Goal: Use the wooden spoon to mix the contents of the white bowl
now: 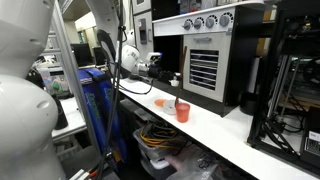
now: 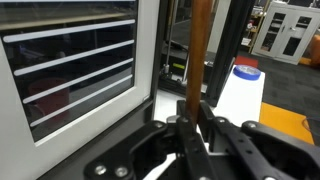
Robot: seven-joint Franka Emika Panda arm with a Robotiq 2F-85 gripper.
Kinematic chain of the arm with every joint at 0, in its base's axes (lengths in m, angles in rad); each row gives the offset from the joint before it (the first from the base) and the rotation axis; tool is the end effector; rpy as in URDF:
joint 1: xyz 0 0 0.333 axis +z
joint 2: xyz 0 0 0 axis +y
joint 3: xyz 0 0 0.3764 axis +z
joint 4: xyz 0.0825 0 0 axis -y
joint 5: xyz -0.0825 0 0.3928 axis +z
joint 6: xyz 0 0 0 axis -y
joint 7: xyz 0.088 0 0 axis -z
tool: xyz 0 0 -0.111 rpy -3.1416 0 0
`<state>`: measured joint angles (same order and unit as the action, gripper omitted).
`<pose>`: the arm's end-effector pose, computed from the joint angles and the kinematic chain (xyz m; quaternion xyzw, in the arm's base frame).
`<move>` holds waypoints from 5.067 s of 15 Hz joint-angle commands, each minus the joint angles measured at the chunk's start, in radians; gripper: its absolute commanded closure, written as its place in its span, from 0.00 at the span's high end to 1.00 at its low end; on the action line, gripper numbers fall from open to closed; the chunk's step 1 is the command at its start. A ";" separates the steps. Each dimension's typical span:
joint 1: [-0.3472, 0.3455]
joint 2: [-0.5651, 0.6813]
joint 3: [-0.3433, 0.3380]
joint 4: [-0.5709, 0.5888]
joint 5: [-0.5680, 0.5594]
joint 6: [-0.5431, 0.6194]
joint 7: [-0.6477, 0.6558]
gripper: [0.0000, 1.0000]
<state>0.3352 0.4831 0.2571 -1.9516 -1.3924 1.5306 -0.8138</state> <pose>0.5698 0.2306 0.3013 0.3878 0.6714 -0.3807 0.5039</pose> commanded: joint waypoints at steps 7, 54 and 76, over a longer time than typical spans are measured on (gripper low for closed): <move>0.014 0.016 0.005 -0.007 -0.046 -0.039 0.001 0.03; 0.016 0.070 0.007 0.019 -0.018 -0.068 0.206 0.03; 0.018 0.089 0.035 -0.014 -0.086 -0.098 0.212 0.03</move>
<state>0.3613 0.5842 0.2791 -1.9508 -1.4908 1.4169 -0.6110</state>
